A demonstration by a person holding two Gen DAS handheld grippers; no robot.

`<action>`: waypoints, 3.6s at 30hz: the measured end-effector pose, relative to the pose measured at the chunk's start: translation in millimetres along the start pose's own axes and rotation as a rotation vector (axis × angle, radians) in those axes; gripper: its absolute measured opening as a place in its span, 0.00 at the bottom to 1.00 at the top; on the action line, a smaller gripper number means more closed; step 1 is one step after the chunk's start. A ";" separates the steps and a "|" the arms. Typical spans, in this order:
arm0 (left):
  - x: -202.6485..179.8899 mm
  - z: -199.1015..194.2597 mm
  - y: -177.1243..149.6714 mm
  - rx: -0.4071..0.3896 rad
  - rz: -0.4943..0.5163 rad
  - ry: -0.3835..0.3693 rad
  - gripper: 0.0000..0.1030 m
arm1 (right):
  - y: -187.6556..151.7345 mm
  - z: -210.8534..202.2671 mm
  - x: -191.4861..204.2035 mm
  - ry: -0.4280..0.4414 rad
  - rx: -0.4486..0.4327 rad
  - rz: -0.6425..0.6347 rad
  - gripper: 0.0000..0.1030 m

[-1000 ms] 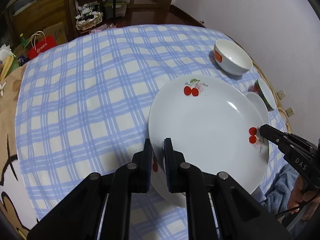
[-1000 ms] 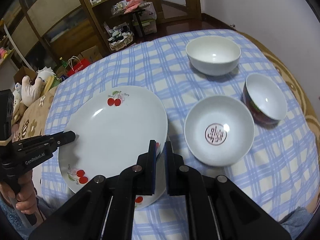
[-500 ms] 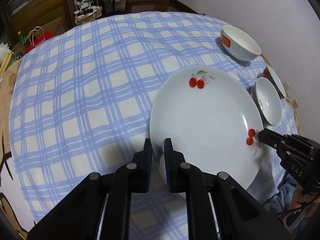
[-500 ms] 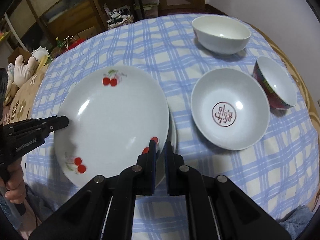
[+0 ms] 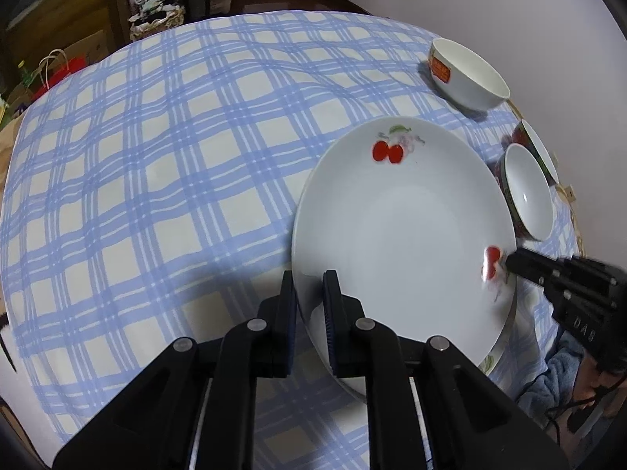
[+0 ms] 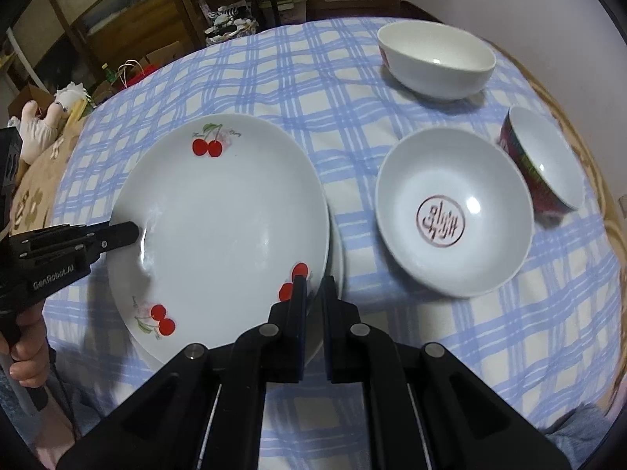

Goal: Organize plates and bowls
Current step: 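Lower the held cherry plate onto the plate stack with both grippers, then open both grippers and move them to the rim of a plain white bowl, then close the left gripper on the bowl rim while the right gripper grips it too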

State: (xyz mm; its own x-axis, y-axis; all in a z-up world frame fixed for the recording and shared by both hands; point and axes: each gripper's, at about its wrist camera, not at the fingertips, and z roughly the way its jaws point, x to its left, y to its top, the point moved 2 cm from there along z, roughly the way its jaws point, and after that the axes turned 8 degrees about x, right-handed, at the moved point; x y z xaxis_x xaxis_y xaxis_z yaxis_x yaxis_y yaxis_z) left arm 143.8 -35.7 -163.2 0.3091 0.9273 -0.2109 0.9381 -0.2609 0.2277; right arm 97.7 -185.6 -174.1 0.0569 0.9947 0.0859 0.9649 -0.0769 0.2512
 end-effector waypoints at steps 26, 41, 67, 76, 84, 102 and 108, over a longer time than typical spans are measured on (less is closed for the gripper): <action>-4.1 1.5 -1.6 0.021 0.046 0.015 0.13 | 10.9 1.7 -23.2 0.101 0.013 0.116 0.06; -5.7 2.3 -3.2 0.028 0.064 0.024 0.13 | 12.0 3.9 -23.3 0.100 0.021 0.122 0.06; -50.8 -55.6 31.0 -0.104 0.143 0.144 0.71 | 43.4 -60.6 -69.7 0.097 -0.153 0.202 0.10; -97.6 -70.0 99.9 -0.141 0.216 0.124 0.83 | 77.8 -102.6 -115.6 0.037 -0.289 0.272 0.83; -126.2 -59.3 167.8 -0.187 0.212 0.033 0.83 | 124.4 -100.4 -157.7 0.022 -0.311 0.310 0.85; -160.0 38.2 253.5 -0.083 0.157 -0.006 0.81 | 188.5 -25.3 -205.3 0.064 -0.157 0.338 0.59; -163.4 66.9 259.5 -0.003 0.140 0.007 0.81 | 193.9 5.7 -216.8 0.136 -0.100 0.395 0.39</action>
State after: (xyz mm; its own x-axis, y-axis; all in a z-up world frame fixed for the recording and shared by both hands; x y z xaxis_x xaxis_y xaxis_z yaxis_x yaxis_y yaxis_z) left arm 347.1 -272.8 -133.3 0.4361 0.8837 -0.1701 0.8853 -0.3875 0.2570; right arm 273.9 -415.8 -149.5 0.3764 0.8698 0.3189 0.8456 -0.4632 0.2654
